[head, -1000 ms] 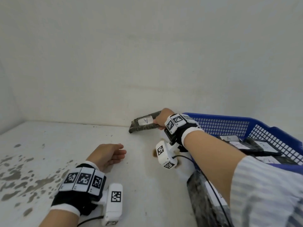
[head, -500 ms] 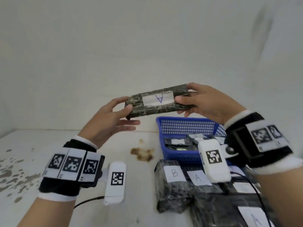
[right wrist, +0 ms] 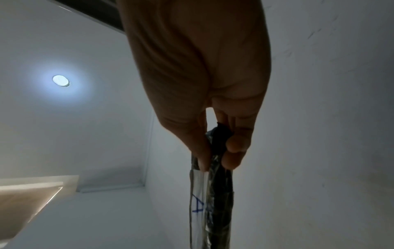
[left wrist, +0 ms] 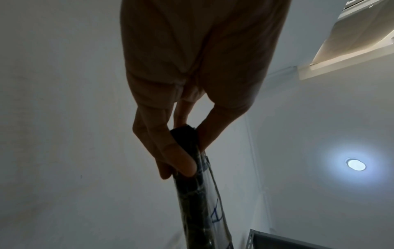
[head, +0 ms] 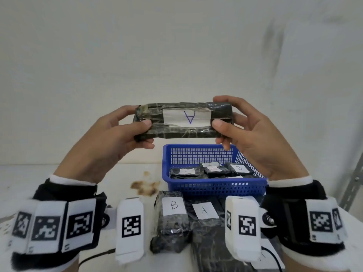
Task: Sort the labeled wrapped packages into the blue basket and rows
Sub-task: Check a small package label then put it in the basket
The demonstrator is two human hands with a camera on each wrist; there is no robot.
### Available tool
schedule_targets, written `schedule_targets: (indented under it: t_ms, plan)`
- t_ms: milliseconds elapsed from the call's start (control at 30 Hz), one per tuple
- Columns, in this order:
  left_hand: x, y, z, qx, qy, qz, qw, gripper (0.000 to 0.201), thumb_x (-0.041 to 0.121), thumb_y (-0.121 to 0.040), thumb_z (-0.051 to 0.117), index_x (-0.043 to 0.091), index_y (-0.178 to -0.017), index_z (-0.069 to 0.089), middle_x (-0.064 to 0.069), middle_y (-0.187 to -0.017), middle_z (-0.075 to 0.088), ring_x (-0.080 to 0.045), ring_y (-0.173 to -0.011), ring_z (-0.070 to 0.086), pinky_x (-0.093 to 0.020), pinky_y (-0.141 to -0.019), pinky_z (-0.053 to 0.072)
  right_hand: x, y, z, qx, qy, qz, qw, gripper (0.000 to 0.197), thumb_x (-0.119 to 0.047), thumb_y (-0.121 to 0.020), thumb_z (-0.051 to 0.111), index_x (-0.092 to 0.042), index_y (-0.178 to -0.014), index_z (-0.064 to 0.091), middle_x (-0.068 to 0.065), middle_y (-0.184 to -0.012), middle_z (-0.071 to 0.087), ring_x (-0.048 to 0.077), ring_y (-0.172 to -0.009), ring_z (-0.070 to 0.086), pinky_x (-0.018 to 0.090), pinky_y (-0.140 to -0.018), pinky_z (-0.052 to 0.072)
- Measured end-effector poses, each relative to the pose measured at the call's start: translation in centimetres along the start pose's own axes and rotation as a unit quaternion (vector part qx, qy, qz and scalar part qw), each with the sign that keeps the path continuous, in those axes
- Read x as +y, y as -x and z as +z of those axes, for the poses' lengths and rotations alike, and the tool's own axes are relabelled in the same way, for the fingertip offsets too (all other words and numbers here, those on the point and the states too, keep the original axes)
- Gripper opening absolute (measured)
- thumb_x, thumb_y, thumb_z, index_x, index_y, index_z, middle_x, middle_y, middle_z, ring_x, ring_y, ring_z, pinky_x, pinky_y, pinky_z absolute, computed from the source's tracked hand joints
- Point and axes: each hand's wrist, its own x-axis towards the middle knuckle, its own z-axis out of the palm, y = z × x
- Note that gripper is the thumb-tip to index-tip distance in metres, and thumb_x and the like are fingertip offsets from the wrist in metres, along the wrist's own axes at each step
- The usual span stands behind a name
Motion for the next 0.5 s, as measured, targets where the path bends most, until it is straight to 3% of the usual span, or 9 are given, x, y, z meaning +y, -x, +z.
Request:
schedule_targets:
  t_ms: [267, 400, 500]
  plan:
    - [-0.9, -0.3, 1.8, -0.003, -0.014, -0.014, 1.0, 0.021, 0.008, -0.095, 0.053, -0.002, -0.112, 0.06, -0.011, -0.079, 0.074, -0.021, -0.061, 0.07, -0.024, -0.06, 0.059, -0.1, 0.0, 0.1, 0.031, 0.058, 0.0, 0.998, 0.037, -0.013, -0.086, 0.074, -0.034, -0.116, 0.066, -0.002, -0.092, 0.073, 0.01, -0.057, 0.058, 0.022, -0.056, 0.05]
    - [-1.0, -0.1, 2.3, -0.001, -0.033, 0.01, 0.999, 0.024, 0.002, -0.091, 0.057, -0.003, -0.115, 0.056, -0.012, -0.085, 0.069, -0.013, -0.057, 0.062, -0.022, -0.057, 0.057, -0.1, 0.0, 0.7, 0.04, 0.066, 0.0, 0.997, 0.037, -0.018, -0.084, 0.077, -0.035, -0.114, 0.064, -0.005, -0.092, 0.075, 0.006, -0.055, 0.057, 0.017, -0.056, 0.048]
    - [-1.0, -0.1, 2.4, 0.017, -0.064, 0.024, 0.998, 0.028, 0.007, -0.088, 0.064, 0.0, -0.114, 0.056, -0.009, -0.077, 0.066, -0.014, -0.056, 0.058, -0.027, -0.059, 0.054, -0.2, 0.1, 1.1, 0.047, 0.074, -0.006, 0.996, 0.038, -0.021, -0.083, 0.078, -0.036, -0.114, 0.063, -0.007, -0.091, 0.075, 0.002, -0.056, 0.059, 0.016, -0.058, 0.047]
